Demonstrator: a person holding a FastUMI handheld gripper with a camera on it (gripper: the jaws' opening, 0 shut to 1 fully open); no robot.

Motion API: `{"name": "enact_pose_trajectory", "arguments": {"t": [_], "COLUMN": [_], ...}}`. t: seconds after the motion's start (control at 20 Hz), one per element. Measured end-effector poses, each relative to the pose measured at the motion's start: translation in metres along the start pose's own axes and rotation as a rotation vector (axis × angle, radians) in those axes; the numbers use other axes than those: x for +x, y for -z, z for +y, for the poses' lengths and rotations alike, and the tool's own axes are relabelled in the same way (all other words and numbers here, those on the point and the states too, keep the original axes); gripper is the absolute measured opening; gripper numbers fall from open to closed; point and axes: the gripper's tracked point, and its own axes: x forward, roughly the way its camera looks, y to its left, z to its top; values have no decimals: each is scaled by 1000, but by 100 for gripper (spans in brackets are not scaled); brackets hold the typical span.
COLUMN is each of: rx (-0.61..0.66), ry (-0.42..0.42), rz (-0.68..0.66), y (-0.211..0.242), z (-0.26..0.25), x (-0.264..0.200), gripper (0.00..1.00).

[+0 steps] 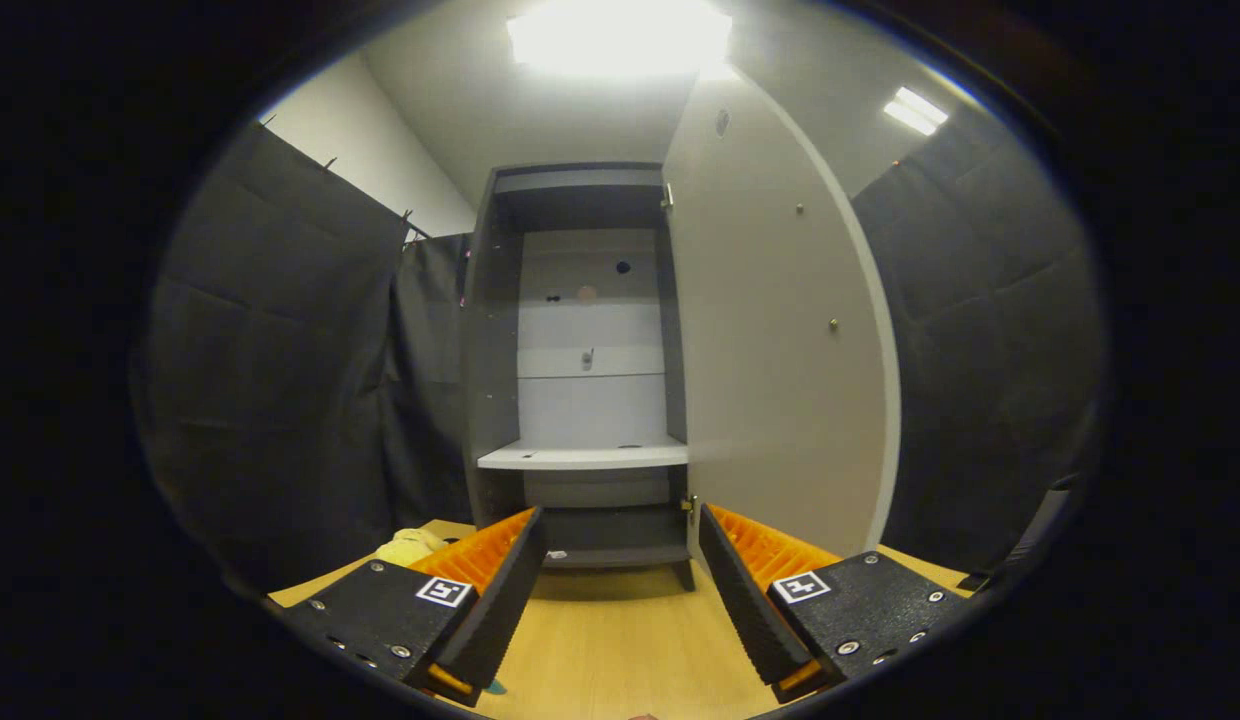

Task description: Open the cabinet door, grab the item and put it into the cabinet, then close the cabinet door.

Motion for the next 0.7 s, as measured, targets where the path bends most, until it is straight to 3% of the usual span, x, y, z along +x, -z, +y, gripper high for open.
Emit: {"name": "enact_pose_trajectory", "arguments": {"t": [0.2, 0.45, 0.7], "rx": [36, 39, -17], "ry": [-86, -134, -188], "rz": [87, 198, 308], "y": [23, 49, 74], "z": [26, 40, 46], "x": [-10, -22, -40], "gripper": [93, 93, 93]}}
